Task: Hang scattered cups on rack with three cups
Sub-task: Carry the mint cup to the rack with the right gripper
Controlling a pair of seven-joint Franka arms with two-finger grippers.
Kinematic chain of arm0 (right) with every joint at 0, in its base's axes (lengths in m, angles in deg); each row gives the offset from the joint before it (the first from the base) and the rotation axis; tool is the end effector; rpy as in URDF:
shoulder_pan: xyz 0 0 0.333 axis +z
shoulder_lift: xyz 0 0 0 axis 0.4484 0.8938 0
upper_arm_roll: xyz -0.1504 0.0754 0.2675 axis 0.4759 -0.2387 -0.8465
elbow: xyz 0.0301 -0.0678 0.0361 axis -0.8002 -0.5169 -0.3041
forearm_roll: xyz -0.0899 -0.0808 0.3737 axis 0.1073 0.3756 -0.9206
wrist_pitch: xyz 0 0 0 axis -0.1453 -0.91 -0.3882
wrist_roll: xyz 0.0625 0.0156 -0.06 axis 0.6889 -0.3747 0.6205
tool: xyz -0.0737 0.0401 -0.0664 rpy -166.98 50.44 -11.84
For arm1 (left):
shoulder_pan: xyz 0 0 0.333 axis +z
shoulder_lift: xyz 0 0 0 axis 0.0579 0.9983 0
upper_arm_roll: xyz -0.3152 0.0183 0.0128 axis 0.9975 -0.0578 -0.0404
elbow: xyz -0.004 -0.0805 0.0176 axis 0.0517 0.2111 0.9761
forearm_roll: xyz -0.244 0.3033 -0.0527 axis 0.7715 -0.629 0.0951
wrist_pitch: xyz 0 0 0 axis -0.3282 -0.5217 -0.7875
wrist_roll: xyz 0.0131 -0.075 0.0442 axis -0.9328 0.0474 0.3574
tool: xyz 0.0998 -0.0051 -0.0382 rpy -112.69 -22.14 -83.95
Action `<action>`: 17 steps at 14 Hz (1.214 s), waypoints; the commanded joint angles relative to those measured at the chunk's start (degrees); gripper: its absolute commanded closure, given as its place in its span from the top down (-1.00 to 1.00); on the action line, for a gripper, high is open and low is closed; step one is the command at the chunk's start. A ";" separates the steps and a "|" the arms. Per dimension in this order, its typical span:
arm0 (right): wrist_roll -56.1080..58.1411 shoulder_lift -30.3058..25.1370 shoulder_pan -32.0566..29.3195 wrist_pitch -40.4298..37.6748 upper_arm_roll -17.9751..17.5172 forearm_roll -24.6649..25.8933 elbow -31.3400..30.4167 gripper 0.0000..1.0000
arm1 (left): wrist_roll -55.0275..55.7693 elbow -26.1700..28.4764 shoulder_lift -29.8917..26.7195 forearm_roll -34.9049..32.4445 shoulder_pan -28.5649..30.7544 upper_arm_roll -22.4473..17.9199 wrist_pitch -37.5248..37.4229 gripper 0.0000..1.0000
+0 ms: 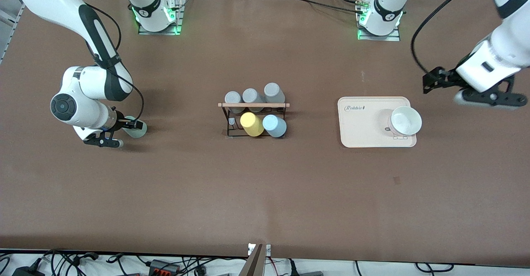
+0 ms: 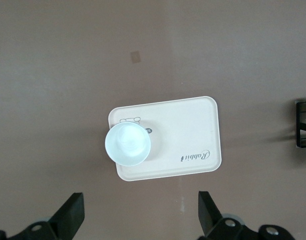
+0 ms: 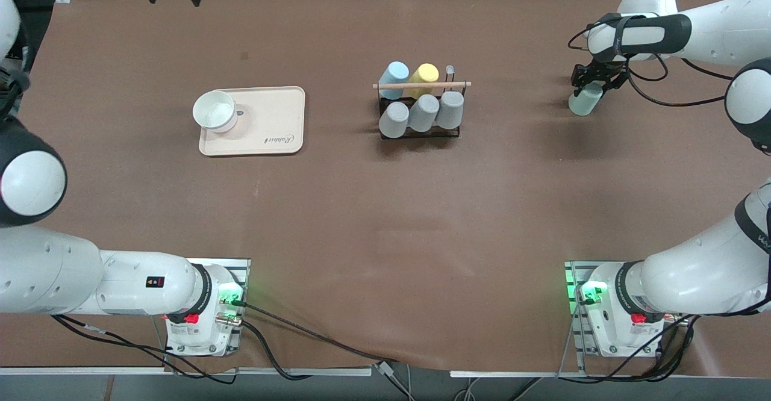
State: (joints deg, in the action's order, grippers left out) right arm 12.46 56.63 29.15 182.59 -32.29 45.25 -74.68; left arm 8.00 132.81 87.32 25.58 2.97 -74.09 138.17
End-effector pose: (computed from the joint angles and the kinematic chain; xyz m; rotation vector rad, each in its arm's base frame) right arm 0.5802 -0.0002 0.2187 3.0984 -0.1763 -0.2448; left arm 0.5542 -0.0366 0.5831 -3.1228 0.1285 0.0520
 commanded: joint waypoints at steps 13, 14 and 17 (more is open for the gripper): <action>-4.47 0.15 11.54 -29.22 -0.78 -5.05 29.26 -0.53 | -2.26 1.15 -2.97 0.38 -1.23 -0.67 1.51 1.00; -7.45 0.33 13.47 -28.88 -0.78 -5.94 30.83 -0.53 | -2.26 1.15 -2.97 0.38 -1.23 -0.67 1.42 1.00; -16.06 1.12 19.18 -29.22 -0.70 -5.95 34.27 -0.51 | -2.26 1.15 -2.97 0.38 -1.23 -0.58 1.42 1.00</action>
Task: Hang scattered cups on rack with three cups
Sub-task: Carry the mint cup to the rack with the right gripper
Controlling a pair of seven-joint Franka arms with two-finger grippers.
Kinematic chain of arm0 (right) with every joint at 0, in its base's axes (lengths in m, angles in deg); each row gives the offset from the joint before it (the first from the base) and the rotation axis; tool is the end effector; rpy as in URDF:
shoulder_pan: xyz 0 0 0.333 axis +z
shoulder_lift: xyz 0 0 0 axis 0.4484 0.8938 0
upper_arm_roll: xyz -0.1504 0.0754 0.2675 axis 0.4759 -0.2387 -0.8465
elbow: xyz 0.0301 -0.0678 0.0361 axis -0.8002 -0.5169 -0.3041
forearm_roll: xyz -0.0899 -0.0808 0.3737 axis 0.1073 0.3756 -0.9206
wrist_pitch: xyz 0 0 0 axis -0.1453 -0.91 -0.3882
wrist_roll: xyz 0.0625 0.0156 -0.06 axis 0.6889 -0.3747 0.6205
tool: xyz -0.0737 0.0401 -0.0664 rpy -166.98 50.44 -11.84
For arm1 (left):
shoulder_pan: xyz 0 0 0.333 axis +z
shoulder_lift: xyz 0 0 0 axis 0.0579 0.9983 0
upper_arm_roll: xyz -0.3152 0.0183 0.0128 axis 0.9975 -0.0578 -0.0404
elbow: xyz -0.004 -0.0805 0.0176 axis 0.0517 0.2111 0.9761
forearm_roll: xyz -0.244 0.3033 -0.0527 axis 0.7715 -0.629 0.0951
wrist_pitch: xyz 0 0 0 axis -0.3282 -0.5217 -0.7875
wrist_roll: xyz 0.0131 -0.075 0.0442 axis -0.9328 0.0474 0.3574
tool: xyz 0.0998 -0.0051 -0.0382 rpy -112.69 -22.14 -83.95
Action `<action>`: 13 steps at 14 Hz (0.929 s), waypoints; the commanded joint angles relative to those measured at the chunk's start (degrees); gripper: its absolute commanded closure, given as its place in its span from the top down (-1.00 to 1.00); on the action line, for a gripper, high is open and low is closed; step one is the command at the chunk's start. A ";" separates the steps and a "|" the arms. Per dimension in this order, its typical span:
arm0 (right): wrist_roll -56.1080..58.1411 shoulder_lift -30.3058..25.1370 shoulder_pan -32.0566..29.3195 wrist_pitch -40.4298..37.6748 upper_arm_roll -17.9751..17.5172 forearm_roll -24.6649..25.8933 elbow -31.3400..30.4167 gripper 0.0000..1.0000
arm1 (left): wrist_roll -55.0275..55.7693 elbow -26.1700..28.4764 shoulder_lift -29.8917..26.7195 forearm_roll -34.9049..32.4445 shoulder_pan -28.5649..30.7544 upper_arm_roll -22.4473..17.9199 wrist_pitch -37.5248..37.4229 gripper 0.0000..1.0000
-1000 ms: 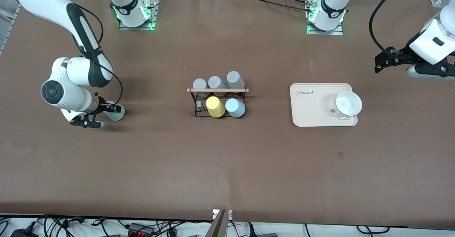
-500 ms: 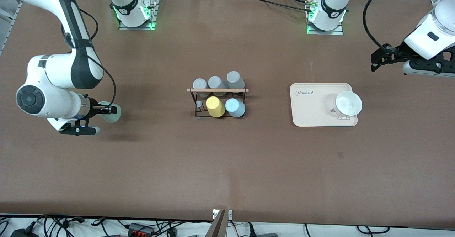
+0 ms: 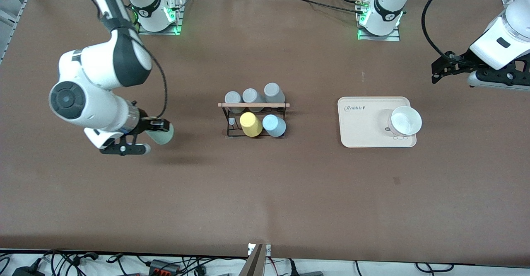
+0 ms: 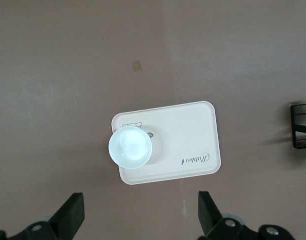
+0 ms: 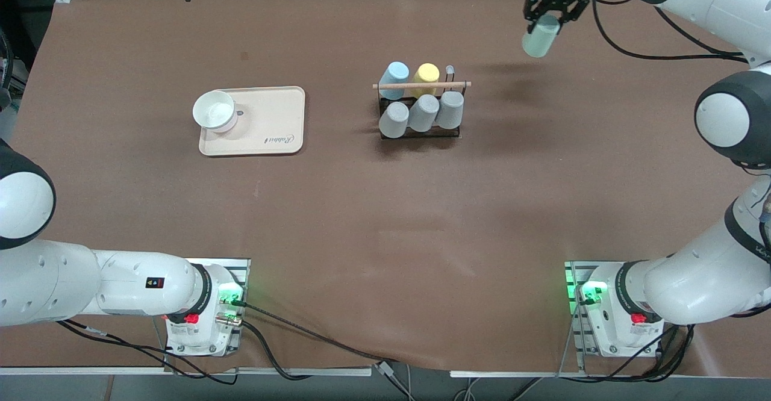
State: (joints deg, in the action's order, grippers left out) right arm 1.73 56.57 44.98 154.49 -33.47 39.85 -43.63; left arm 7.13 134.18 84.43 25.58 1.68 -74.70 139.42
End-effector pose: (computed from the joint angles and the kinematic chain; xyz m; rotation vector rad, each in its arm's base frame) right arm 0.6387 0.2052 0.4158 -3.0910 0.0515 0.1936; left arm 0.5415 -0.0429 0.6013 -3.1199 0.1705 -0.0235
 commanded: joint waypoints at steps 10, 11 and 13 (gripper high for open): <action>-18.55 6.53 14.52 0.37 0.48 -0.46 7.45 -0.39 | -1.39 -0.31 0.01 0.38 0.06 -0.06 0.08 1.00; -18.46 6.71 14.70 0.37 0.48 -0.55 7.62 -0.39 | -1.31 -0.22 0.01 0.38 0.06 -0.06 0.08 1.00; -18.55 7.23 15.32 0.37 0.48 -0.64 7.97 -0.39 | -1.48 -0.22 0.01 0.46 0.06 -0.06 0.08 1.00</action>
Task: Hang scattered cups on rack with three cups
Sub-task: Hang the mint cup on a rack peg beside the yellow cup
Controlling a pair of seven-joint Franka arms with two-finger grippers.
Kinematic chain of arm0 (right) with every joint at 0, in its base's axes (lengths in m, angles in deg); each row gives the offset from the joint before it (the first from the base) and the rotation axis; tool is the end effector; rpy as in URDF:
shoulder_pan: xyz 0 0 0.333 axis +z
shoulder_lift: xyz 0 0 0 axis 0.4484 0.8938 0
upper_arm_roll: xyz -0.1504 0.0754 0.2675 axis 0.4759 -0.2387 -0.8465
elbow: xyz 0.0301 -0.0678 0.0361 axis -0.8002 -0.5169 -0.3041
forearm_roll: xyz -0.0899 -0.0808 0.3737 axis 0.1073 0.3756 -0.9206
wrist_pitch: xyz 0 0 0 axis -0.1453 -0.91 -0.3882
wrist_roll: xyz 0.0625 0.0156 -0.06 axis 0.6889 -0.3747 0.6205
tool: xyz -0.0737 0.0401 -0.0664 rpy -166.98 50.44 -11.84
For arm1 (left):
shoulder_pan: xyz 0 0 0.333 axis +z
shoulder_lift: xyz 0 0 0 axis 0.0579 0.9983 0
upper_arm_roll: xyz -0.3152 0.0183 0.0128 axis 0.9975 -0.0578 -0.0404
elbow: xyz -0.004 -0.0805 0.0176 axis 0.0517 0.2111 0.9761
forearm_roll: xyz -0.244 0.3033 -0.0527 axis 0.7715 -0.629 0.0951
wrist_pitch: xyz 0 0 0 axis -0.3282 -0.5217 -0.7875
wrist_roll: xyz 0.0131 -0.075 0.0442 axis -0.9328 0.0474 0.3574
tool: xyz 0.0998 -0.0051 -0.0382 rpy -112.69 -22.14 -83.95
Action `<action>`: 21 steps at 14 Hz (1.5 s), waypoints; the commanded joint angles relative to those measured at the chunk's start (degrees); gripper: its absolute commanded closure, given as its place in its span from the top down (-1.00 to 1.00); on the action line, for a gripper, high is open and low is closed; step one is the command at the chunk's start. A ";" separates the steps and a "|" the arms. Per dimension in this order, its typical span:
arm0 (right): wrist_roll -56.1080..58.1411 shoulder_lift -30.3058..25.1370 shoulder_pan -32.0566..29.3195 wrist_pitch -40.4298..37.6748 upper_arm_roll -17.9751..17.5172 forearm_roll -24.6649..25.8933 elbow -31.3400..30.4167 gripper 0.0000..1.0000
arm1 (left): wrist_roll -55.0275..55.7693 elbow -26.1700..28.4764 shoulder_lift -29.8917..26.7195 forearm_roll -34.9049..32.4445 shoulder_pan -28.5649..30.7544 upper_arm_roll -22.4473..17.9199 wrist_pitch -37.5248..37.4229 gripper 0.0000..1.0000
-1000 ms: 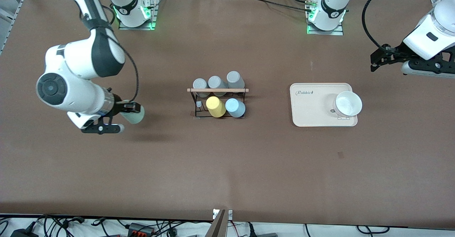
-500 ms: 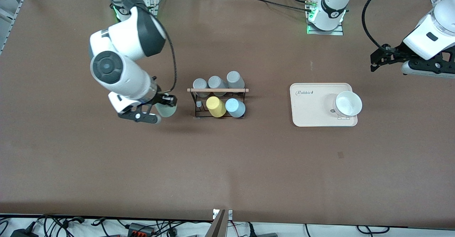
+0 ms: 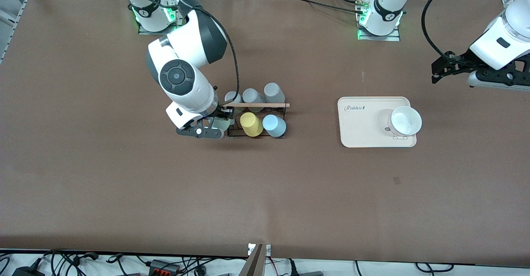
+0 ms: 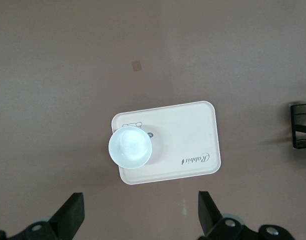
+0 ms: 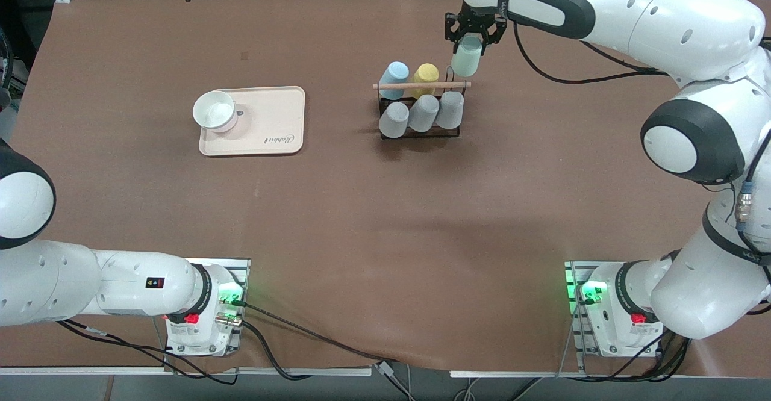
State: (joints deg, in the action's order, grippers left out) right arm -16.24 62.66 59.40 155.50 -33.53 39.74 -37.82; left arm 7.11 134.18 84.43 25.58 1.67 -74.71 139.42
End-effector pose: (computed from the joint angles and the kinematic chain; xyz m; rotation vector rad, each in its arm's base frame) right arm 0.5898 0.3730 0.3916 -3.1181 0.1480 0.1901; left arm 0.5415 -0.0429 0.6013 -3.1199 0.1710 -0.0235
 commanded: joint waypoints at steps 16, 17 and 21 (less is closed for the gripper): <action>-0.93 5.36 2.31 1.38 0.45 -2.28 2.16 -0.39 | -1.37 -0.22 0.01 0.46 0.06 -0.05 -0.01 1.00; -0.93 5.63 2.31 2.08 0.45 -2.28 2.16 -0.39 | -1.37 -0.22 0.01 0.46 0.06 -0.05 -0.09 1.00; -0.75 6.60 2.31 2.79 0.45 -2.28 2.16 -0.39 | -1.46 -0.22 0.01 0.46 0.06 -0.05 -0.10 1.00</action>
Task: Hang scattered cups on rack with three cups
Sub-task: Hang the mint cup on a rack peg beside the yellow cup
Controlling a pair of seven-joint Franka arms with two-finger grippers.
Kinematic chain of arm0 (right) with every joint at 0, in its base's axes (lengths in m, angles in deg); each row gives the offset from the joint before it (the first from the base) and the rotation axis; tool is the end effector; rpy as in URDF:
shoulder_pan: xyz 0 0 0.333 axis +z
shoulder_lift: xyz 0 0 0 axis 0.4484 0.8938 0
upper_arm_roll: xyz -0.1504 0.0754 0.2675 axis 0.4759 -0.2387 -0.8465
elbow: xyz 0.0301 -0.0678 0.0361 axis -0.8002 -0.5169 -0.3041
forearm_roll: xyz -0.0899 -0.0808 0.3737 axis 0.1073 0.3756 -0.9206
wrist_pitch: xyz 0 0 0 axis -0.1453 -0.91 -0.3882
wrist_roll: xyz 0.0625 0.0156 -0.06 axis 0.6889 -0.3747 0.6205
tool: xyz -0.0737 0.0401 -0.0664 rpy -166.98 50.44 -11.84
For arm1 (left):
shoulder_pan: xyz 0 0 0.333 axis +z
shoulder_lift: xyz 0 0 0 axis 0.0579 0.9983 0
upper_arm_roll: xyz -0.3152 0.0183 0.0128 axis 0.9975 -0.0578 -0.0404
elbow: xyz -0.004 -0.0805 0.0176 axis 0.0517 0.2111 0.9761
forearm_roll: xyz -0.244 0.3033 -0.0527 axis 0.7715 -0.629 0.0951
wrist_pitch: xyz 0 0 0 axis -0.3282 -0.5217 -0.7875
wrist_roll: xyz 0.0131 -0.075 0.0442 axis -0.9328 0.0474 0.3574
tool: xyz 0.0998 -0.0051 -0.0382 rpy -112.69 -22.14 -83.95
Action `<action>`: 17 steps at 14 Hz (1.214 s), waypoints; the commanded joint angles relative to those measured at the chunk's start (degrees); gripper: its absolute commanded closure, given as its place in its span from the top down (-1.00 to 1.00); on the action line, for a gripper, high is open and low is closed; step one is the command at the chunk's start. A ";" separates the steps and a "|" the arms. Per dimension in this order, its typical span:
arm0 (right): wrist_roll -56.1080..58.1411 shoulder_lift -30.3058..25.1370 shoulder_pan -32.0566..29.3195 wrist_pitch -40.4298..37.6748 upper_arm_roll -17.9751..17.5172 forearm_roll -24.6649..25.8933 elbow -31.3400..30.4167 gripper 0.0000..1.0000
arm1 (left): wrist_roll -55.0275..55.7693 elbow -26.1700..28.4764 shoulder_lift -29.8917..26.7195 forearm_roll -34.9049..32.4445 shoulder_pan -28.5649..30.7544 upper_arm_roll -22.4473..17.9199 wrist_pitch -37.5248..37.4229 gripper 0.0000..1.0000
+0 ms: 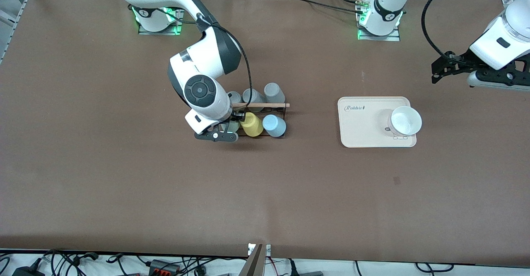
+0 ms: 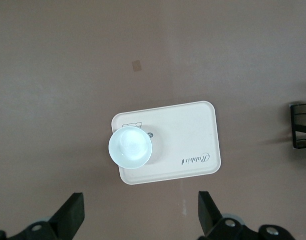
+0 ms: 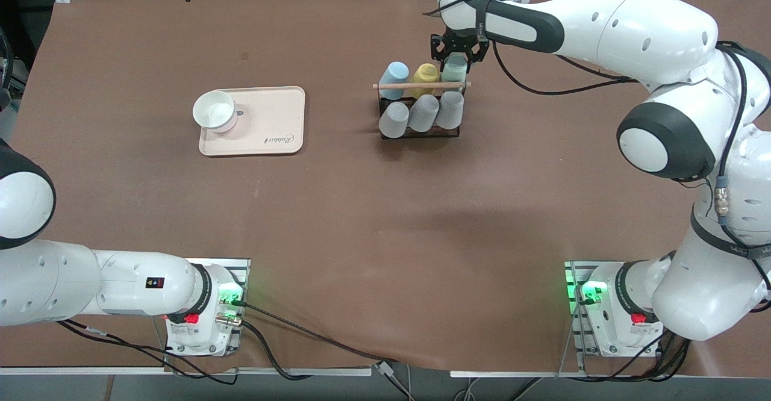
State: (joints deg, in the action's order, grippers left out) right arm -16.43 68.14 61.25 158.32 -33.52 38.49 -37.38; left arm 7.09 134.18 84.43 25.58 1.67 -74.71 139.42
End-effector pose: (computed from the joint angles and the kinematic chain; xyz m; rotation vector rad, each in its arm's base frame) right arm 0.5851 0.3983 0.3317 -3.1252 0.1243 0.2552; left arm 0.5415 -0.0429 0.6013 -3.1199 0.1716 -0.0235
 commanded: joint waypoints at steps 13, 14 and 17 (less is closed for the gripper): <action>-0.65 2.36 0.46 0.32 0.44 -1.38 2.07 1.00 | -1.44 -0.22 0.00 0.46 0.24 -0.05 -0.18 1.00; -0.56 2.18 0.46 -0.20 0.53 -1.38 3.11 1.00 | -1.52 -0.22 0.00 0.46 0.24 -0.05 -0.18 1.00; -0.56 1.48 -0.15 -1.61 0.70 -1.29 5.49 1.00 | -1.44 -0.22 0.00 0.46 0.24 -0.05 -0.09 1.00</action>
State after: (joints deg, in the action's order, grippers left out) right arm -16.52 69.99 61.28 158.84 -33.23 38.13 -34.37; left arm 7.07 134.18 84.43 25.58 1.69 -74.71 139.42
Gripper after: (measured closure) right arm 0.000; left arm 0.000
